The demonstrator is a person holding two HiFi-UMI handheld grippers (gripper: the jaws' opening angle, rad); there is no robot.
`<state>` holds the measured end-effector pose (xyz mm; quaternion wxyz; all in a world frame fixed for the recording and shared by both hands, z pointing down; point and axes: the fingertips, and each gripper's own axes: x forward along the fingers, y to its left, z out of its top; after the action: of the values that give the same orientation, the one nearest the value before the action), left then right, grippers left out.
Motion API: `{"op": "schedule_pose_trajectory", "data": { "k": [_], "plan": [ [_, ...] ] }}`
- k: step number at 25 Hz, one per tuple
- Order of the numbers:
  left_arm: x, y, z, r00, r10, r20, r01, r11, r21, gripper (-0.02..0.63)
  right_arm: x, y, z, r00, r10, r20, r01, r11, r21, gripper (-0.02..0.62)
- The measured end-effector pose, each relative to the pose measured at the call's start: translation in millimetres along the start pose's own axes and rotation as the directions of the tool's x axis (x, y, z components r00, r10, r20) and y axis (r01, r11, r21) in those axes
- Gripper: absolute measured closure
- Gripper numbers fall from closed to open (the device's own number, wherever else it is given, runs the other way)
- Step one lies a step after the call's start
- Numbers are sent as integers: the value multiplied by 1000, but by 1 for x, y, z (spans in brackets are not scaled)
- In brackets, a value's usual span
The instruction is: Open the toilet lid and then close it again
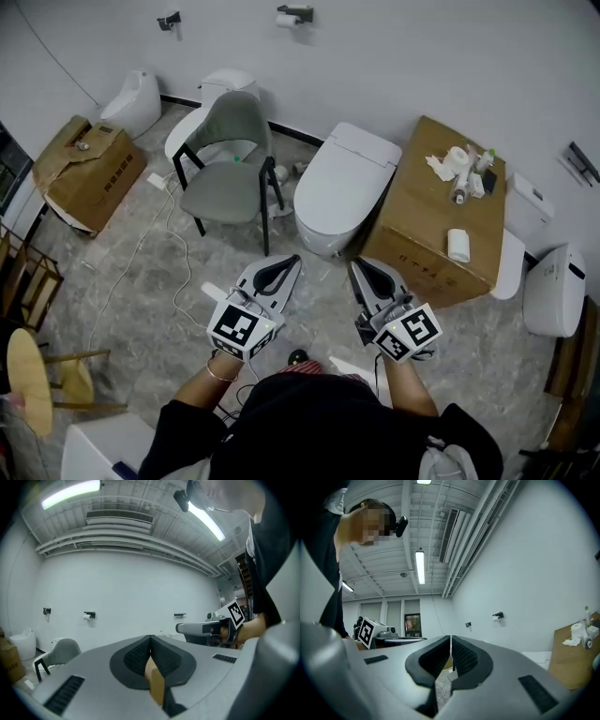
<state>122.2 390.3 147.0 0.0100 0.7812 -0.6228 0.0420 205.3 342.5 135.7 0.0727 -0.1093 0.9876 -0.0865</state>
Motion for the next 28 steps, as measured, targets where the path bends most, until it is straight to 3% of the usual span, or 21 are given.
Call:
{"op": "schedule_pose_trajectory", "data": {
  "k": [9,13,23,28],
  "plan": [
    [6,15,-2,999,-51,5,51,997,62,601,12,-4,-5,998,-55,-13,55,998,-21,574],
    [6,18,-3,999,-33,4,32,997,72,601,11,-10,-7,997,-70,-16,70,998,-6,574],
    [10,51,-9,1000,26,-10,-25,999,36,603,42,-24,-10,1000,-14,-19,14,1000,9,574],
    [24,62,-10,1000,-17,-13,18,999,51,603,62,-34,-16,1000,-4,-10,5,1000,19,574]
  ]
}}
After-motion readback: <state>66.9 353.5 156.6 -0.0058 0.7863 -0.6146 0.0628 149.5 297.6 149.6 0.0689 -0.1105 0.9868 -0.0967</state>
